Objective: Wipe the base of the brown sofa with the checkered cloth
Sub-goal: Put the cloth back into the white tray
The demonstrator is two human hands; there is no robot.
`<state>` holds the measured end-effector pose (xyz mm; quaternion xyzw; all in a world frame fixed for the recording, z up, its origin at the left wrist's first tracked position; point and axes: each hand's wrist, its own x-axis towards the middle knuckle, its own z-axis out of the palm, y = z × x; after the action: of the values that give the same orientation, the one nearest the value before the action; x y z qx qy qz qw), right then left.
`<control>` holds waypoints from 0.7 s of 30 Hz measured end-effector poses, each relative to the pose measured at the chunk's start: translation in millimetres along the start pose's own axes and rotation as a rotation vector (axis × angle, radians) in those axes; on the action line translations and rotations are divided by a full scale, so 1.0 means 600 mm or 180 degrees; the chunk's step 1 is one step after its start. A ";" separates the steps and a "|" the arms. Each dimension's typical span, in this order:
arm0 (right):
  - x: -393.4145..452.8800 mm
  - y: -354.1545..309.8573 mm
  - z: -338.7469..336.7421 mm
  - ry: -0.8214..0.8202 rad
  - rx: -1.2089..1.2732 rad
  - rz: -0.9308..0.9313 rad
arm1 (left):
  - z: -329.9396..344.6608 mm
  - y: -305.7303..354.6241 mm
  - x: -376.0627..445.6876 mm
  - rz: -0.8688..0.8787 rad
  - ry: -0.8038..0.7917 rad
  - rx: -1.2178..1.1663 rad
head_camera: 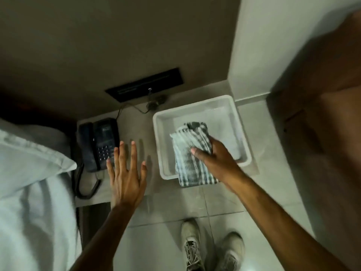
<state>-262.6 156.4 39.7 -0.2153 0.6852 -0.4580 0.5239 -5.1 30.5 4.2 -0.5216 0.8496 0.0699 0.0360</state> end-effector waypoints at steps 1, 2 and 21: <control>0.026 -0.001 0.017 -0.0073 -0.0034 -0.0002 | 0.019 -0.016 0.005 -0.0042 -0.0090 -0.0050; 0.056 0.007 0.036 -0.0127 -0.0096 0.0003 | 0.043 -0.032 0.014 -0.0048 -0.0115 -0.0124; 0.125 0.079 0.145 0.1402 -0.3072 -0.0271 | 0.185 0.014 0.102 -0.0126 -0.0155 -0.0474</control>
<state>-201.2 86.5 -42.2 -0.3581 0.9024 -0.1459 0.1899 -41.5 -2.3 -112.8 -0.5376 0.8304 0.1449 0.0192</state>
